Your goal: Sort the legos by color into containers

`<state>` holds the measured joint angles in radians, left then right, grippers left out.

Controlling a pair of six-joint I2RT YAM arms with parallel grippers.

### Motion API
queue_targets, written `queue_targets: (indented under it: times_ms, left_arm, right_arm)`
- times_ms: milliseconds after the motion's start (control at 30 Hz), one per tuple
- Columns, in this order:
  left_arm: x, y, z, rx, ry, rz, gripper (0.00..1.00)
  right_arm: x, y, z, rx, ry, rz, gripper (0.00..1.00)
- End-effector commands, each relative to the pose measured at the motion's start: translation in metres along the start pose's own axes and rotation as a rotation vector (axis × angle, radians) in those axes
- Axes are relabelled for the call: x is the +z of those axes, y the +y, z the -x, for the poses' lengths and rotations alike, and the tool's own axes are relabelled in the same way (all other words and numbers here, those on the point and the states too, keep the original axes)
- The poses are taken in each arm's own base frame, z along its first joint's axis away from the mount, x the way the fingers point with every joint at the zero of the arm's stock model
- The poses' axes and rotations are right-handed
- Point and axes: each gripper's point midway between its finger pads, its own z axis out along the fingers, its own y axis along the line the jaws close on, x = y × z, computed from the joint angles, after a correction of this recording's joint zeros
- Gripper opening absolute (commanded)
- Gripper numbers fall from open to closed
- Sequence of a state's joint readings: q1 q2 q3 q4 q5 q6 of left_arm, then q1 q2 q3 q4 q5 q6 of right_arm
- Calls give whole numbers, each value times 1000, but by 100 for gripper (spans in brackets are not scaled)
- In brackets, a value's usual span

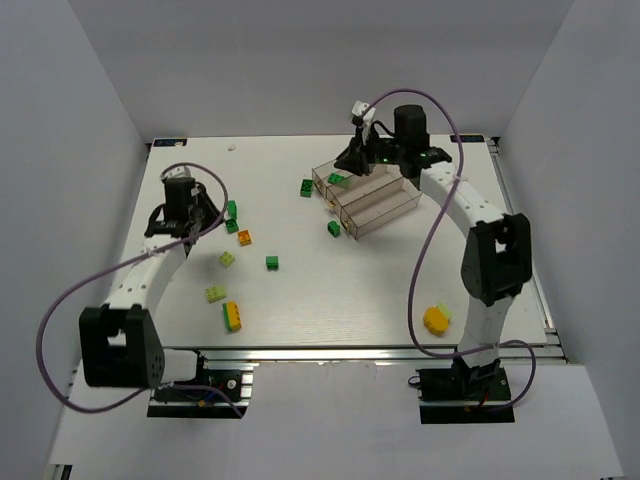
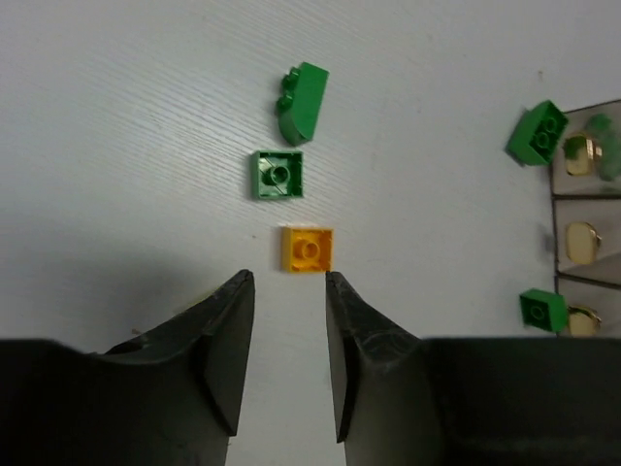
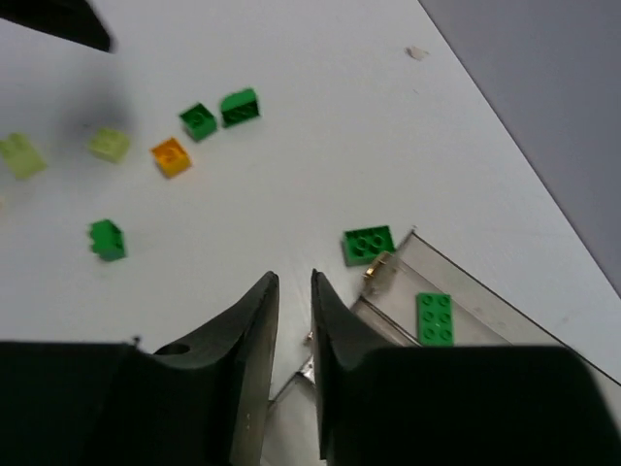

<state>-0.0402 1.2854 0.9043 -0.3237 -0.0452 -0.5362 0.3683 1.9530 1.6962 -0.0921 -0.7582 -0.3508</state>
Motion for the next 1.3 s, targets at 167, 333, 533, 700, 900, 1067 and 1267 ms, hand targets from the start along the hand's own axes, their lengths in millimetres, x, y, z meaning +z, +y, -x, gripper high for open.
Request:
queue_targets:
  times_ms: [167,333,533,700,900,1067,1267]
  left_arm:
    - [48,12,22,197,32,229,62]
    - [76,10,41,238,10,277,67]
    - [115,-2,44,274,36,253,67]
    - [138,-13,36,283,72,203,63]
    - [154,-16,22,303,111,187,63]
    - [162,-12,10,296,150,189,62]
    - [165,-5,1,300,173,211,54]
  right_arm:
    - [-27,75,9,18,-41,156,33]
    - [-37,86,-9,48,13,132,41]
    - [-46,94,-20,58,44,116,47]
    - [-47,94,-23,64,53,107,48]
    - [-46,91,-20,50,53,98,48]
    - [-46,90,-19,50,53,98,49]
    - [-45,88,-20,49,56,93,49]
